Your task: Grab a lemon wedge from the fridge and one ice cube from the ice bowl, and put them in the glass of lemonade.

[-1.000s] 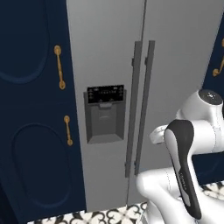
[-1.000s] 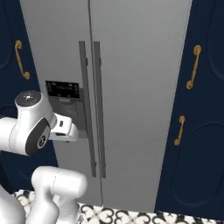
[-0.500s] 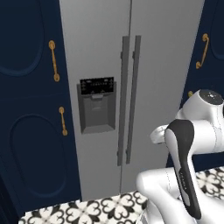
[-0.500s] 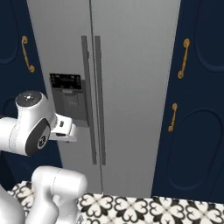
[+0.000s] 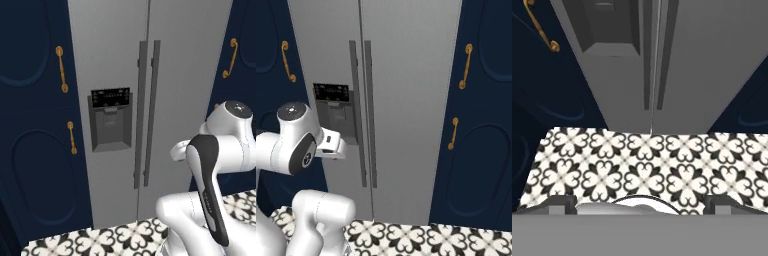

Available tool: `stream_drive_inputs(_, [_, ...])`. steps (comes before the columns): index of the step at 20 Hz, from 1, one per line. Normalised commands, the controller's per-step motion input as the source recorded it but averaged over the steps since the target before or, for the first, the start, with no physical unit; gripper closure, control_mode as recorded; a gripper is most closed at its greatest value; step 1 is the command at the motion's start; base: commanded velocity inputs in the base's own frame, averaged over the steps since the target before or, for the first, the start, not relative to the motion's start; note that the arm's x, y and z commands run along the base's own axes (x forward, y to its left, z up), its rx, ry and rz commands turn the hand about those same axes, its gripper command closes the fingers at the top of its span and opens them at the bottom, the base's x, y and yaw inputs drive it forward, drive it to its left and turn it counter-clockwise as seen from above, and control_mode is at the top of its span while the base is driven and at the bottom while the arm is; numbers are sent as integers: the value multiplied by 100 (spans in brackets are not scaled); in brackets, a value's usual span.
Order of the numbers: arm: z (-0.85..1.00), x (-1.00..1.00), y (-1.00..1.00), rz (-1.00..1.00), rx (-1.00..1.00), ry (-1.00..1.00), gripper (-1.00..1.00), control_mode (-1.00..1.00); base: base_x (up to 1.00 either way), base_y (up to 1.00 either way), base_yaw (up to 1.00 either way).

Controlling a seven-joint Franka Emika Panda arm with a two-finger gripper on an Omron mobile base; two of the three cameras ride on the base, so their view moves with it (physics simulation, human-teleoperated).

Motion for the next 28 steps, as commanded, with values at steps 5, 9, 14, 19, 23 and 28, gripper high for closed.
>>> stream_drive_inputs(5, [0,38,-4,0,0,-20,-100,-100,0,0,0])
stream_drive_inputs(9, [0,16,0,0,0,-20,-100,-100,0,0,0])
stream_drive_inputs(14, [0,4,0,0,0,-16,-100,-100,0,0,0])
stream_drive_inputs(19, [0,0,0,0,0,-11,-100,-100,0,0,0])
stream_drive_inputs(23, [0,1,0,0,0,-9,-100,-100,0,0,0])
stream_drive_inputs(28, [1,11,0,0,0,-8,-100,-100,0,0,0])
